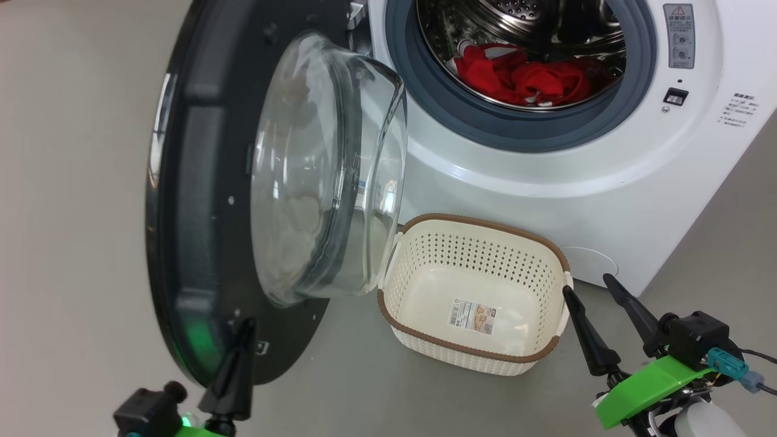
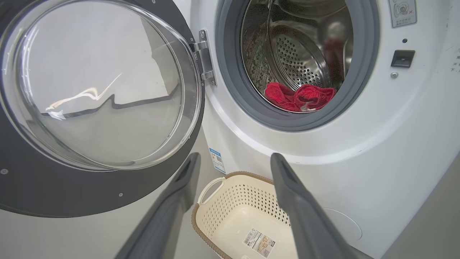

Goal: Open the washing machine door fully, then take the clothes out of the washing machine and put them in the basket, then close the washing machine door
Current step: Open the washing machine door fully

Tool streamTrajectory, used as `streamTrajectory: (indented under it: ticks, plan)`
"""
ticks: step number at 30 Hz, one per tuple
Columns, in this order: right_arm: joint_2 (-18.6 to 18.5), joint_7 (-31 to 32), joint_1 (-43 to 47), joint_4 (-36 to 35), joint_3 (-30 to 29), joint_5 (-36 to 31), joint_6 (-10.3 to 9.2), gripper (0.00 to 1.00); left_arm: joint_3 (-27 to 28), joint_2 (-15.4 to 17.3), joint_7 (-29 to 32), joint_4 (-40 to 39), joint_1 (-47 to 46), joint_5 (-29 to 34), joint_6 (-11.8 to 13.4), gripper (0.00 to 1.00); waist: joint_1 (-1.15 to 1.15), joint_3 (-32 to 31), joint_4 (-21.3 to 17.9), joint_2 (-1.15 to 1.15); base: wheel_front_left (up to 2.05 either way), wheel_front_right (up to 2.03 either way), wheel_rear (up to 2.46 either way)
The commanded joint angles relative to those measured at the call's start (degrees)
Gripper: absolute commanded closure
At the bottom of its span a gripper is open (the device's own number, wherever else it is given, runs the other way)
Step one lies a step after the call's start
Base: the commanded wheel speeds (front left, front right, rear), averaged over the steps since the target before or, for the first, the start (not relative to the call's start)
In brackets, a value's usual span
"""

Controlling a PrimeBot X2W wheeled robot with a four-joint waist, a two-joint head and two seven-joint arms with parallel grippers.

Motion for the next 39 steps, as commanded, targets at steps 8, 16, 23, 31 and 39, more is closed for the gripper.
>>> streamTrajectory:
  ticks: [8, 16, 23, 31, 39]
  plan:
    - [-0.80, -0.69, -2.48, -2.07, 1.55, -0.71, 0.09, 0.00, 8.42, 3.77, -0.69, 3.28, -5.12, -1.16, 1.18, 1.00, 0.00, 1.58, 0.63, 0.00, 0.00, 0.00, 0.00]
    - [-1.14, -0.69, -3.52, -2.12, 1.79, -1.20, 0.09, 0.00, 14.23, 6.00, -0.77, 7.95, -9.63, -1.36, 0.57, 1.00, 0.00, 3.51, 0.82, 0.00, 0.00, 0.00, 0.00]
    - [-1.80, -0.69, -4.52, -2.14, 1.89, -1.39, 0.09, 0.00, 19.03, 7.69, -0.78, 13.99, -14.62, 0.06, -0.35, 1.00, 0.00, 5.19, 0.90, 0.00, 0.00, 0.00, 0.00]
    - [-2.56, -0.69, -5.51, -2.18, 2.17, -1.60, 0.09, 0.00, 23.83, 8.61, -0.78, 21.72, -21.09, 2.20, -1.23, 1.00, 0.00, 6.86, 0.59, 0.00, 0.00, 0.00, 0.00]
    - [-3.44, -0.69, -7.30, -2.03, 2.55, -2.01, 0.09, 0.00, 28.14, 10.29, -0.78, 29.62, -28.22, 3.46, -2.28, 1.00, 0.00, 9.59, 0.23, 0.00, 0.00, 0.00, 0.00]
